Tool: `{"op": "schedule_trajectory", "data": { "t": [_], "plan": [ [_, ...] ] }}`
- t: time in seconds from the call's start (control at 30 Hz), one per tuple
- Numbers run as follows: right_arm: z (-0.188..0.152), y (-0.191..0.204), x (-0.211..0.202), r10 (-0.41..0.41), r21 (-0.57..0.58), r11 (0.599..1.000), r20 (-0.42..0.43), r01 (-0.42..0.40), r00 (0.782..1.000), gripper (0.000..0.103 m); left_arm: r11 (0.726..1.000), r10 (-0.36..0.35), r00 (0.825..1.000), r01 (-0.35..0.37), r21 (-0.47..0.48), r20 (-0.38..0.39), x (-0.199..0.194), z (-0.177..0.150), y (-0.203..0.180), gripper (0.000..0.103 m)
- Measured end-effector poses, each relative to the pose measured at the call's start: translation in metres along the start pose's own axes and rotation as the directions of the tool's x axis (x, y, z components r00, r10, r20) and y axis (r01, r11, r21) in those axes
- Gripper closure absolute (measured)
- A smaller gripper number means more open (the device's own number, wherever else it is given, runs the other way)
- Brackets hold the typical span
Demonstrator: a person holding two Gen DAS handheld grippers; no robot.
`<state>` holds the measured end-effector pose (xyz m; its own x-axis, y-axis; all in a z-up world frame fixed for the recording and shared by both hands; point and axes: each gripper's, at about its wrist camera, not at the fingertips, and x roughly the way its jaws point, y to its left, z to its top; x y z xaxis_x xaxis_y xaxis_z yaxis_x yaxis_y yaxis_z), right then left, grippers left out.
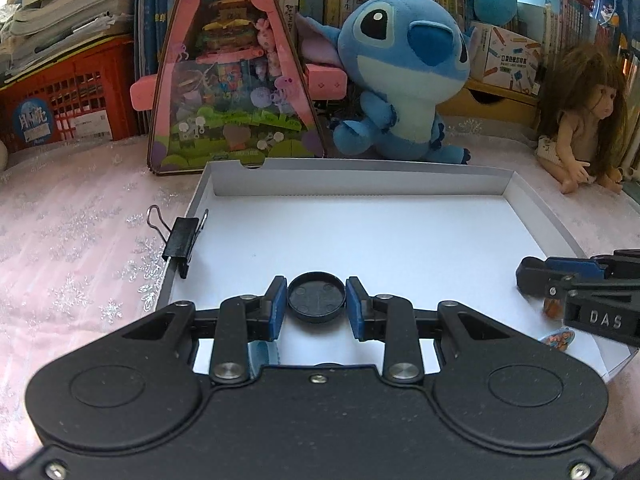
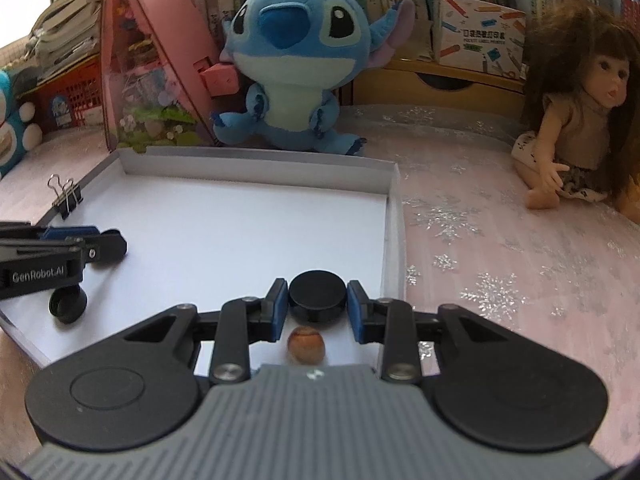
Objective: Organize rigid objects
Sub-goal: 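Carry both black items into the white box and open both tools, then withdraw both open tools from the box back over the table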
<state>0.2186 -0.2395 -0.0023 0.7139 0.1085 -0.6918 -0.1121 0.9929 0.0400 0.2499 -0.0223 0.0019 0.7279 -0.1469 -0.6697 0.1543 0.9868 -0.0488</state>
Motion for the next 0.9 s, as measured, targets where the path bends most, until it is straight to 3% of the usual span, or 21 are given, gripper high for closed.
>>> {"op": "schedule_trajectory", "data": {
  "t": [0.13, 0.2, 0.33, 0.37, 0.57, 0.9],
  "plan": [
    [-0.002, 0.003, 0.000, -0.006, -0.011, 1.000, 0.008, 0.006, 1.000, 0.066, 1.000, 0.002, 1.000, -0.002, -0.007, 0.003, 0.000, -0.001, 0.000, 0.073],
    [-0.002, 0.002, -0.002, 0.002, -0.001, 1.000, 0.010, -0.002, 1.000, 0.061, 1.000, 0.003, 1.000, -0.003, -0.015, 0.003, -0.002, 0.000, 0.000, 0.073],
    [-0.003, -0.002, -0.008, 0.014, 0.019, 1.000, 0.029, -0.015, 0.999, 0.058, 1.000, -0.013, 1.000, 0.013, -0.026, 0.013, -0.009, 0.000, 0.000, 0.062],
    [-0.003, -0.003, -0.010, 0.014, 0.022, 1.000, 0.036, -0.015, 0.999, 0.049, 0.999, -0.017, 1.000, 0.018, -0.028, 0.019, -0.013, 0.001, 0.000, 0.060],
    [-0.006, -0.006, -0.031, 0.030, 0.031, 0.999, 0.087, -0.033, 0.996, 0.040, 0.997, -0.051, 0.998, 0.053, -0.052, 0.048, -0.039, -0.009, -0.001, 0.045],
    [-0.026, 0.002, -0.074, 0.063, -0.037, 0.998, 0.172, -0.057, 0.983, 0.027, 0.995, -0.091, 0.990, 0.094, -0.023, 0.105, -0.089, -0.037, -0.010, 0.034]
  ]
}}
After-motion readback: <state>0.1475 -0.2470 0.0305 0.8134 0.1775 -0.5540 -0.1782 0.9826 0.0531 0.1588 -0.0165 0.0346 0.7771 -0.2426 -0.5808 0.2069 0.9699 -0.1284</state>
